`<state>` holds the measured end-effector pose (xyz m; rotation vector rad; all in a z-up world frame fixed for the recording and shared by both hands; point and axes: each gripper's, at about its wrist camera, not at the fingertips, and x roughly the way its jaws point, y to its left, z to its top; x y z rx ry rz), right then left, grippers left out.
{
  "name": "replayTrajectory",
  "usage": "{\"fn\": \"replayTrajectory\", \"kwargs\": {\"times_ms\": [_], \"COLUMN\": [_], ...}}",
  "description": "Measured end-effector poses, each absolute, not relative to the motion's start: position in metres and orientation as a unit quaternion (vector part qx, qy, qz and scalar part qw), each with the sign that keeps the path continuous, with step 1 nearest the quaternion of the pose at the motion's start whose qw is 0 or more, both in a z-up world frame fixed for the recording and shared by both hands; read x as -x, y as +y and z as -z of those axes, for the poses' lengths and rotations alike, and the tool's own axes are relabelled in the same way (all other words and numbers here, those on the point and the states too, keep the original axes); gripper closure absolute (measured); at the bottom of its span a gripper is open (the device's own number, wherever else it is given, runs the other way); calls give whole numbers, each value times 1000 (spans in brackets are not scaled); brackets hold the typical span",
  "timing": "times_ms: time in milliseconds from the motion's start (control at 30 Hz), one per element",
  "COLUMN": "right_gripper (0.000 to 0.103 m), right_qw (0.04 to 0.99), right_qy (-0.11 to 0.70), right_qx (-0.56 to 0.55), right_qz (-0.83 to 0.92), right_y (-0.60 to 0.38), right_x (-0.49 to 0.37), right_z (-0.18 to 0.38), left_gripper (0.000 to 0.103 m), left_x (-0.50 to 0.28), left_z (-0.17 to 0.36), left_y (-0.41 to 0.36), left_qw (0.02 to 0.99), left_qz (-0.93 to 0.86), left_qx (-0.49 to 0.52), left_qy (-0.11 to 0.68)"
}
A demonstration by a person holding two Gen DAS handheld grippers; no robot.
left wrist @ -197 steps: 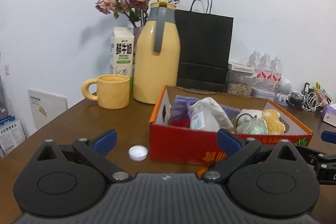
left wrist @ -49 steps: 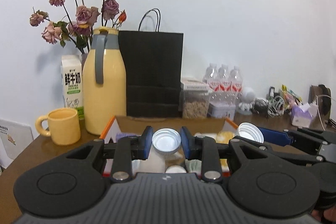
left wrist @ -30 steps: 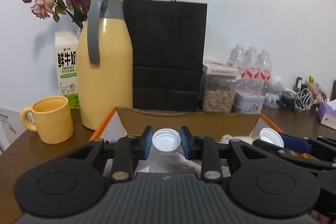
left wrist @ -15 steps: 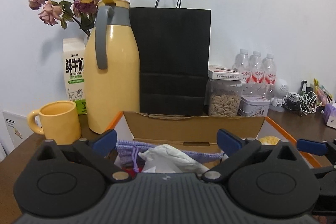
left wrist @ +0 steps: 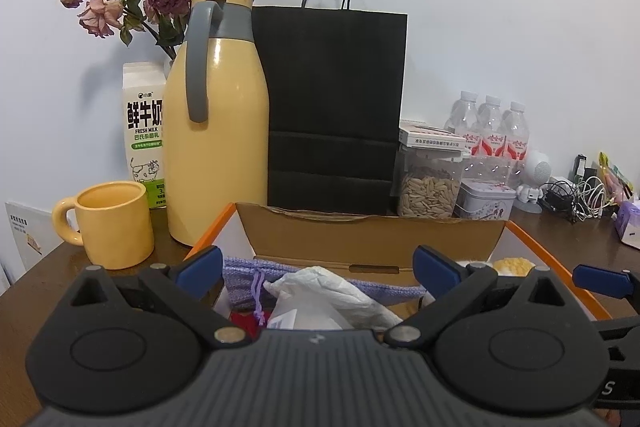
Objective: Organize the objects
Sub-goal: 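Withdraw both tools from the box back over the table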
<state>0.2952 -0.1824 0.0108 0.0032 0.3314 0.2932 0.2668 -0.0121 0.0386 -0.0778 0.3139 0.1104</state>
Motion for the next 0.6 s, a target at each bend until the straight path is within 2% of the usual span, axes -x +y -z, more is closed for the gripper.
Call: {"fn": "replayTrajectory", "kwargs": {"times_ms": [600], "right_gripper": [0], "right_qw": [978], "right_qy": [144], "right_qx": [12], "right_qz": [-150], "right_y": [-192], "right_x": [-262], "right_z": [-15], "left_gripper": [0], "left_x": [-221], "left_z": [-30], "left_y": [10], "left_qw": [985], "left_qz": [-74], "left_qx": [59], "left_qy": [144]}}
